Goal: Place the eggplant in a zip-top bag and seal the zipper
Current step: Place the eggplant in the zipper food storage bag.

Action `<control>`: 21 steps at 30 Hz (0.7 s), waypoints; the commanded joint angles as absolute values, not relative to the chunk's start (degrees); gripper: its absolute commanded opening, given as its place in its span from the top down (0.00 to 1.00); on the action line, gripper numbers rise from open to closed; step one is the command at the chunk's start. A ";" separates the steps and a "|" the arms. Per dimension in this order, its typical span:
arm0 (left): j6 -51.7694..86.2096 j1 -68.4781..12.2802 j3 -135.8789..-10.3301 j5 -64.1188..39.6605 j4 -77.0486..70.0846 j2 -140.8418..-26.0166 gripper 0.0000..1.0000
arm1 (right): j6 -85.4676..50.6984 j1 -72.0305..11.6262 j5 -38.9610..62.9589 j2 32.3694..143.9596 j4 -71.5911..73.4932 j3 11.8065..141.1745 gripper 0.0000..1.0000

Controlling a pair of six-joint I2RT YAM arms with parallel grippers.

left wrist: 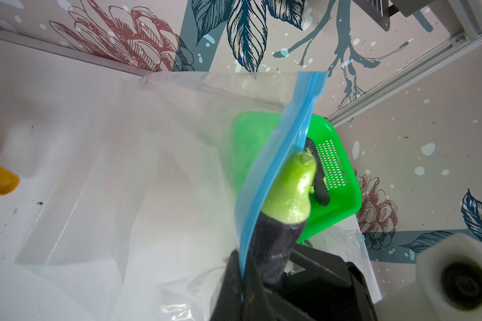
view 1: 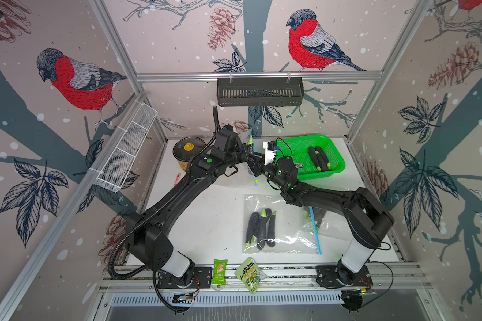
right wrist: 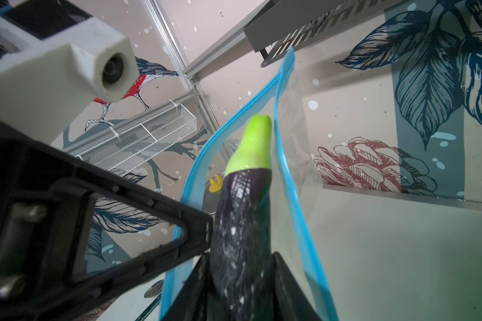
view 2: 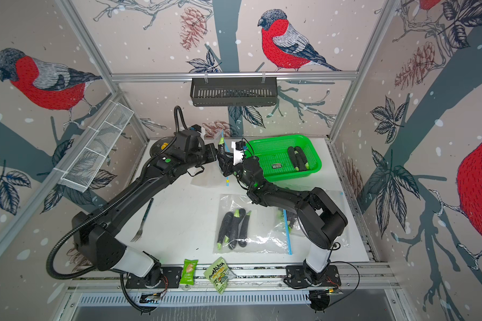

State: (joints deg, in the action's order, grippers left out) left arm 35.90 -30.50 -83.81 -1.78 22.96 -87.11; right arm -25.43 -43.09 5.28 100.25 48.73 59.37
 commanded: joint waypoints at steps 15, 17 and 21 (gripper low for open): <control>34.96 -29.97 -83.23 -2.79 21.94 -87.10 1.00 | -21.51 -34.79 15.51 89.63 23.26 65.30 0.38; 34.71 -30.03 -83.77 -2.45 22.67 -87.19 1.00 | -20.26 -33.72 15.98 87.59 19.66 65.30 0.37; 33.62 -29.97 -85.28 0.30 25.88 -86.38 1.00 | -20.70 -26.94 19.39 83.14 11.87 64.71 0.33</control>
State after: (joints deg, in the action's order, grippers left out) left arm 34.39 -30.17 -84.23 -2.33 24.40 -87.09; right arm -21.71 -29.76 16.67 85.06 18.63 64.93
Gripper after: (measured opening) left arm 0.050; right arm 0.666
